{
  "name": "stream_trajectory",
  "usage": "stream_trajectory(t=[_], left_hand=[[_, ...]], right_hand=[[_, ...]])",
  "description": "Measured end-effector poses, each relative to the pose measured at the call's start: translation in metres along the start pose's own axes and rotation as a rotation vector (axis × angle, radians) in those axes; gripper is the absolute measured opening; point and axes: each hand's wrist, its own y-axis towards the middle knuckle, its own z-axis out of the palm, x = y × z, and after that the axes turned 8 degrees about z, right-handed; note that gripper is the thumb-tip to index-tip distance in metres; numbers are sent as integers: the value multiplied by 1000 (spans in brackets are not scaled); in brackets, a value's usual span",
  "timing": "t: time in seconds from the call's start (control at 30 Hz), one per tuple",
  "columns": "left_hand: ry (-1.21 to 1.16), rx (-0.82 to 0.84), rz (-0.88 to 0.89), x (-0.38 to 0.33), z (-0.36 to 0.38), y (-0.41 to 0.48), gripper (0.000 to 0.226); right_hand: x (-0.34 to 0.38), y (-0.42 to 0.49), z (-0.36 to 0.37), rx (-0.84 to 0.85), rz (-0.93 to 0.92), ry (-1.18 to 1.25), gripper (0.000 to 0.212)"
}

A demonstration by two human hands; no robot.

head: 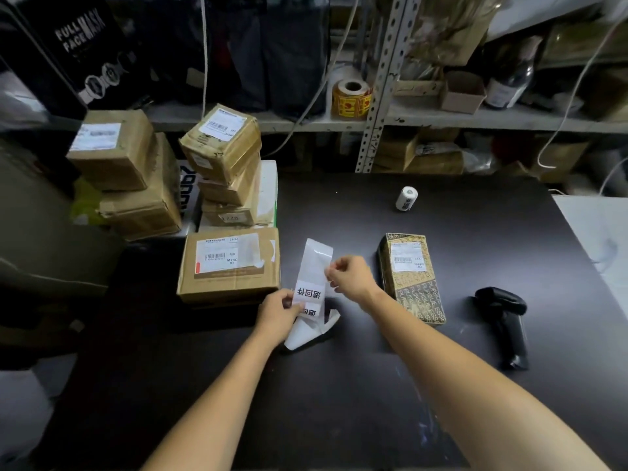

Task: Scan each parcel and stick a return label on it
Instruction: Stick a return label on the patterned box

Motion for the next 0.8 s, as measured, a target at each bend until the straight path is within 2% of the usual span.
stream_trajectory(t=[0.1,0.2,0.27,0.37,0.53,0.67,0.8], left_hand=[[-55,-18,-5,-5,-1,3,9],[-132,-22,-16,-10,0,3,10],[-178,-26,-11,-14,2,0,12],[-144,2,57,-21,6,-2,13],[-125,36,33,-24,11,-4,30],[-155,-25,19,-25,13,-1,17],[-142,-12,15,-24,13,-2,15]], right_hand=[[5,0,-3,-131,-72,-164,9],[9,-10,0,-237,-237,-261,23],[9,-16,4,-133,-362,-412,14],[2,-20,7,5,-385,-570,9],[-4,-18,3,-33,-321,-502,10],[-9,-18,1,5,-369,-538,11],[-10,-18,-1,36,-411,-559,14]])
